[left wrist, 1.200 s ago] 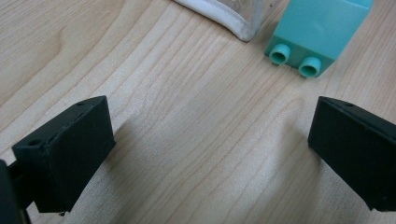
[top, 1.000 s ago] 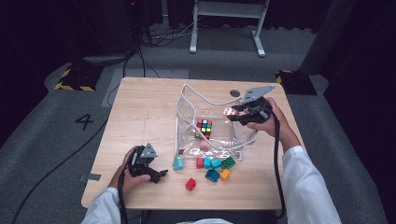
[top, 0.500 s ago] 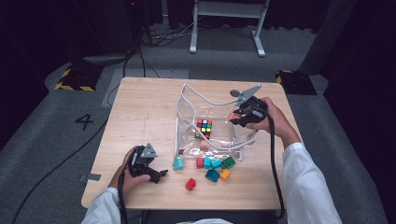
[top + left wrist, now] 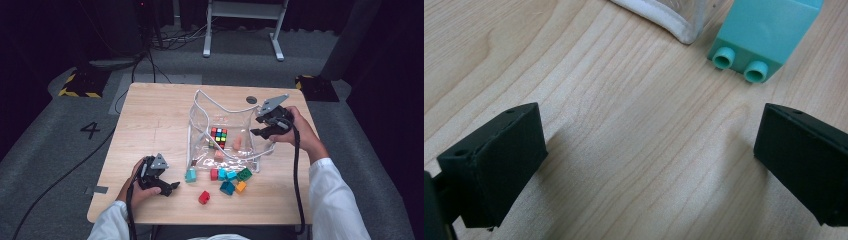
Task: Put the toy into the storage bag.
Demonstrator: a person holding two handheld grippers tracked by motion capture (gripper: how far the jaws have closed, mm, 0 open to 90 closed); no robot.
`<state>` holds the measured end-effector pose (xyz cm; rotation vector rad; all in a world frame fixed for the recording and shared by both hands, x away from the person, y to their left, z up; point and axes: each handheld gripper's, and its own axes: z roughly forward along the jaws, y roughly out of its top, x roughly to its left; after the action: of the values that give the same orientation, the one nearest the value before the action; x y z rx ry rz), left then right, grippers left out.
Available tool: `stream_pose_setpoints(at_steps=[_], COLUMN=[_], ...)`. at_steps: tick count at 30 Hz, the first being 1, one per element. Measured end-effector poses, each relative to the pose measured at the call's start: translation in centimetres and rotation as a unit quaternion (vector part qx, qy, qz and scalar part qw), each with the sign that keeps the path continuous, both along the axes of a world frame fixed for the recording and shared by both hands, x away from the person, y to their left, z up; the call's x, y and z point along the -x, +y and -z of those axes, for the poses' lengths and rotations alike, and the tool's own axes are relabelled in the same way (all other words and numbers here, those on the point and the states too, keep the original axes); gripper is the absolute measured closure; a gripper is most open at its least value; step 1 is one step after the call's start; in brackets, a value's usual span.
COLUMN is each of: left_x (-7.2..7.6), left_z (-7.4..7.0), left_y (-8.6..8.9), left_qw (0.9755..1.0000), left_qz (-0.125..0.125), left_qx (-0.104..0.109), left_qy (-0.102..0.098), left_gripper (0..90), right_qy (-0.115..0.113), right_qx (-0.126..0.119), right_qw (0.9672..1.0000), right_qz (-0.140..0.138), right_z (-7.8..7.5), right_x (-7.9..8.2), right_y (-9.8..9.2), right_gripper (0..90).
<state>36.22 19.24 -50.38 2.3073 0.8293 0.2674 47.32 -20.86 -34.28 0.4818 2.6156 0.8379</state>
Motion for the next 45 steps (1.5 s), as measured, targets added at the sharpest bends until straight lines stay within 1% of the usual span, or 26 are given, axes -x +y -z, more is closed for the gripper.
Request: stream_pose_setpoints(at_steps=[1,2,3,4,5,6,9,10,11,12,13,15,16,17,18,19,21,23,25,28,30,35,39,41,42,45], left_x=[0.0,0.0,0.0,0.0,0.0,0.0,0.0,0.0,0.0,0.0,0.0,0.0,0.0,0.0,0.0,0.0,0.0,0.0,0.0,0.0,0.0,0.0,0.0,0.0,0.0,0.0], left_z=[0.0,0.0,0.0,0.0,0.0,0.0,0.0,0.0,0.0,0.0,0.0,0.0,0.0,0.0,0.0,0.0,0.0,0.0,0.0,0.0,0.0,0.0,0.0,0.0,0.0,0.0], left_y=[0.0,0.0,0.0,0.0,0.0,0.0,0.0,0.0,0.0,0.0,0.0,0.0,0.0,0.0,0.0,0.0,0.0,0.0,0.0,0.0,0.0,0.0,0.0,0.0,0.0,0.0], left_qw=[1.0,1.0,1.0,1.0,1.0,1.0,1.0,1.0,1.0,1.0,1.0,1.0,1.0,1.0,1.0,1.0,1.0,1.0,1.0,1.0,1.0,1.0,1.0,1.0,1.0,1.0], left_qz=[-0.001,0.0,0.0,-0.001,-0.001,-0.001,-0.001,0.0,0.0,0.0,0.0,0.0,0.0,0.0,0.0,0.0,-0.001,-0.001,0.0,-0.001,0.0,-0.001,0.0,0.0,0.0,0.0], left_qx=[0.001,0.0,0.0,0.0,0.001,0.0,0.0,0.0,0.0,0.0,0.0,0.0,0.0,-0.001,-0.001,0.0,0.0,0.001,-0.001,0.0,0.0,-0.001,0.0,0.0,0.0,0.0], left_qy=[0.0,0.0,0.0,0.0,0.0,0.001,0.001,0.0,0.0,0.0,0.0,0.0,0.0,0.0,0.0,0.0,0.0,0.0,0.0,0.0,0.0,0.0,0.0,0.0,0.0,0.0], left_gripper=[0.4,0.4,0.4,0.4,0.4,0.4,0.4,0.3,0.3,0.4,0.4,0.4,0.4,0.4,0.4,0.4,0.4,0.4,0.4,0.4,0.4,0.4,0.4,0.4,0.4,0.4], right_qy=[0.003,-0.007,-0.013,-0.013,-0.02,-0.024,-0.042,-0.045,-0.045,-0.048,-0.048,-0.058,-0.061,-0.061,-0.068,-0.068,-0.067,-0.072,-0.079,-0.088,-0.088,-0.087,-0.077,-0.067,-0.067,-0.056], right_qx=[-0.025,-0.043,-0.054,-0.054,-0.061,-0.083,-0.104,-0.115,-0.115,-0.129,-0.129,-0.151,-0.157,-0.157,-0.164,-0.164,-0.186,-0.197,-0.195,-0.177,-0.176,-0.174,-0.17,-0.159,-0.159,-0.153], right_qw=[0.9997,0.9991,0.9985,0.9985,0.9979,0.9963,0.9935,0.9923,0.9923,0.9901,0.9901,0.9861,0.9846,0.9846,0.9827,0.9827,0.9793,0.9768,0.9764,0.9784,0.9786,0.9789,0.9804,0.9832,0.9832,0.9847], right_qz=[0.004,-0.002,0.0,0.0,0.003,0.005,0.013,0.016,0.016,0.029,0.029,0.039,0.045,0.045,0.053,0.053,0.043,0.045,0.049,0.059,0.06,0.062,0.065,0.061,0.061,0.06], right_z=[-0.2,-0.3,-0.5,-0.5,-0.7,-0.9,-1.3,-1.4,-1.4,-1.6,-1.6,-1.7,-1.8,-1.8,-2.0,-2.0,-2.1,-2.0,-1.7,-0.9,-0.6,1.1,2.9,4.2,4.2,5.5], right_x=[0.3,0.5,0.8,0.8,1.1,1.5,2.4,2.6,2.6,3.2,3.2,4.2,4.6,4.6,5.5,5.5,6.4,7.3,8.0,9.0,9.1,9.9,10.2,10.3,10.3,10.5], right_y=[-0.3,-0.7,-1.0,-1.0,-1.3,-1.9,-2.7,-3.0,-3.0,-3.6,-3.6,-4.7,-5.0,-5.0,-5.8,-5.8,-6.7,-7.4,-8.0,-8.9,-9.1,-10.0,-10.3,-10.2,-10.2,-10.0], right_gripper=[45.9,44.0,42.1,42.1,40.9,37.6,34.2,33.7,33.7,32.3,32.3,30.8,30.5,30.5,29.7,29.7,29.3,29.3,29.3,29.2,29.2,29.2,29.6,30.1,30.1,30.9])
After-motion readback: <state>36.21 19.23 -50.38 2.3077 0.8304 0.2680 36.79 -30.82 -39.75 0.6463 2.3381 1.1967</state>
